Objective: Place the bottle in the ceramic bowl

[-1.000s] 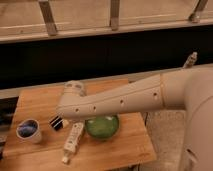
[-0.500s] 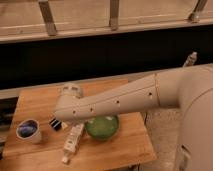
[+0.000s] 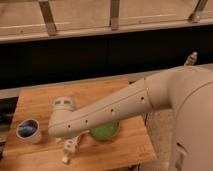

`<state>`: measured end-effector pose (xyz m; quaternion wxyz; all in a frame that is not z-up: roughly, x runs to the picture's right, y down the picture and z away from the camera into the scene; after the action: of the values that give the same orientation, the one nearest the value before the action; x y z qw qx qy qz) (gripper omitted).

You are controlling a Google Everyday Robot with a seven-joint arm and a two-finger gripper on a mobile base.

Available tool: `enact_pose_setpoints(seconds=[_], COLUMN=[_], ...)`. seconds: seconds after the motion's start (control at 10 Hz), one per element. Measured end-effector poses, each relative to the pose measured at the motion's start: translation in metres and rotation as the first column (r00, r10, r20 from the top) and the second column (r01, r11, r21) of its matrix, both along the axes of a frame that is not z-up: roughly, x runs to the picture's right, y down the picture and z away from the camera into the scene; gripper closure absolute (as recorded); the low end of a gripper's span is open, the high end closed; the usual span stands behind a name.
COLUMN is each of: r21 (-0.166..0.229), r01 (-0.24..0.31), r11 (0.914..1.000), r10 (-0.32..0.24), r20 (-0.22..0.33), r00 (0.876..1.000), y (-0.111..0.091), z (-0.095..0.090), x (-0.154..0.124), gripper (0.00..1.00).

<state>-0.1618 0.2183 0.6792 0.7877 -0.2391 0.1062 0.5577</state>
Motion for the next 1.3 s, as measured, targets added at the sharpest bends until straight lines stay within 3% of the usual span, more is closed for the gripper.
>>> enact_pose_setpoints(seconds=[0.4, 0.8, 1.3], r21=[-0.006, -0.079, -0.165], r01=[0.002, 0.02, -0.008], r11=[1.0, 0.9966, 0.9862], r10=[-0.002, -0.018, 0.002], r20=[0.003, 0.026, -0.035], r00=[1.0, 0.999, 0.999], y=[0.001, 0.028, 0.054], z=[0.0, 0.023, 0.065], x=[-0.002, -0.032, -0.03], gripper=[0.2, 0.2, 0.2])
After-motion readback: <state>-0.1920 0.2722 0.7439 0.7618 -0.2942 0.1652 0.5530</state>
